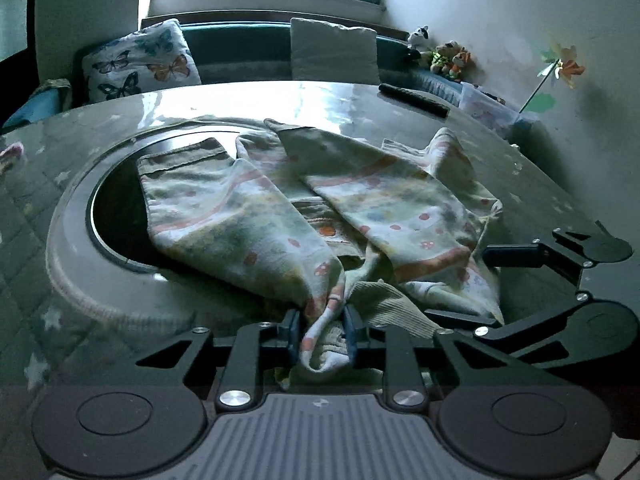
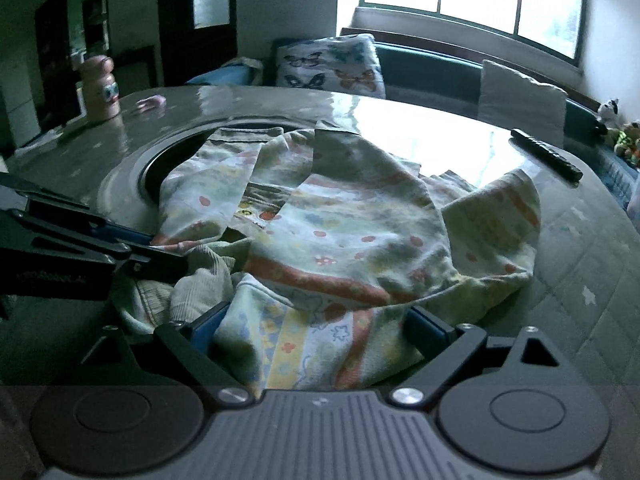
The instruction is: Fold clothes
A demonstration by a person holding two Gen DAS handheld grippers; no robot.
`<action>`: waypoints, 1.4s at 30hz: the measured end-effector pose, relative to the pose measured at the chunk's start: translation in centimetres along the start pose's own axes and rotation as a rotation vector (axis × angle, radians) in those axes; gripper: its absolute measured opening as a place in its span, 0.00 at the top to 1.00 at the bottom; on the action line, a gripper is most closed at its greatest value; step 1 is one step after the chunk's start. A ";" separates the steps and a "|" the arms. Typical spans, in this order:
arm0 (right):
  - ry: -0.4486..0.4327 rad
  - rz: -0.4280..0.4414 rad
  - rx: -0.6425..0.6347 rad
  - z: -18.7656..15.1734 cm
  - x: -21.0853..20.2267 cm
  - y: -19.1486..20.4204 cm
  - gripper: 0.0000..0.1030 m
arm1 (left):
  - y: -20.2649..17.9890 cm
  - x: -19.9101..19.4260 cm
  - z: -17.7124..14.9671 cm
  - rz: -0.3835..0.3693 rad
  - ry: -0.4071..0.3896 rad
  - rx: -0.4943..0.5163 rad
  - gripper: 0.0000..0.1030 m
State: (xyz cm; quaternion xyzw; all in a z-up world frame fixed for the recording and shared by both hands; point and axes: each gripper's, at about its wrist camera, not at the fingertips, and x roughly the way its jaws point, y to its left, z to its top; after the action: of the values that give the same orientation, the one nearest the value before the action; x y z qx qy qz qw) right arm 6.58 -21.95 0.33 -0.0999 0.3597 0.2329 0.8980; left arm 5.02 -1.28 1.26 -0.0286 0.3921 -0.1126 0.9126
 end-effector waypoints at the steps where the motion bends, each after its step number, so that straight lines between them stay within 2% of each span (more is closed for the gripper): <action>1: 0.002 0.006 0.003 0.0 -0.3 0.0 0.09 | 0.1 -0.1 0.0 0.001 -0.002 0.003 0.67; 5: -0.004 0.036 0.035 0.7 -1.1 -0.4 0.09 | 0.6 -0.6 0.4 0.014 -0.020 0.014 0.51; 10: -0.029 0.034 0.038 1.8 -1.2 -0.8 0.09 | 1.2 -1.1 1.0 0.048 -0.060 0.009 0.36; 18: 0.003 0.008 0.026 1.5 1.3 0.1 0.08 | 1.7 -1.6 1.3 0.084 -0.089 0.022 0.24; 20: 0.007 0.008 0.023 1.6 1.3 -0.1 0.08 | 1.8 -1.7 1.6 0.088 -0.102 0.022 0.18; 25: -0.005 0.015 -0.003 2.4 0.5 -0.3 0.08 | 2.2 -1.6 2.7 0.106 -0.134 0.021 0.17; 30: -0.040 0.005 0.007 4.3 0.3 -1.2 0.08 | 1.8 -0.1 3.4 0.113 -0.127 0.045 0.17; 33: -0.047 -0.012 0.004 5.7 1.3 -1.9 0.10 | 1.5 0.9 3.5 0.122 -0.112 0.055 0.18; 42: -0.036 -0.023 0.017 9.5 6.0 -3.2 0.22 | 1.5 2.3 3.2 0.133 -0.083 0.080 0.20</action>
State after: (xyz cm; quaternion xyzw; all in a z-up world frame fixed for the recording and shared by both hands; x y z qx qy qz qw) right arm 17.68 -19.35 3.05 -0.0923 0.3445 0.2213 0.9077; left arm 9.15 -0.51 1.64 0.0292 0.3501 -0.0660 0.9339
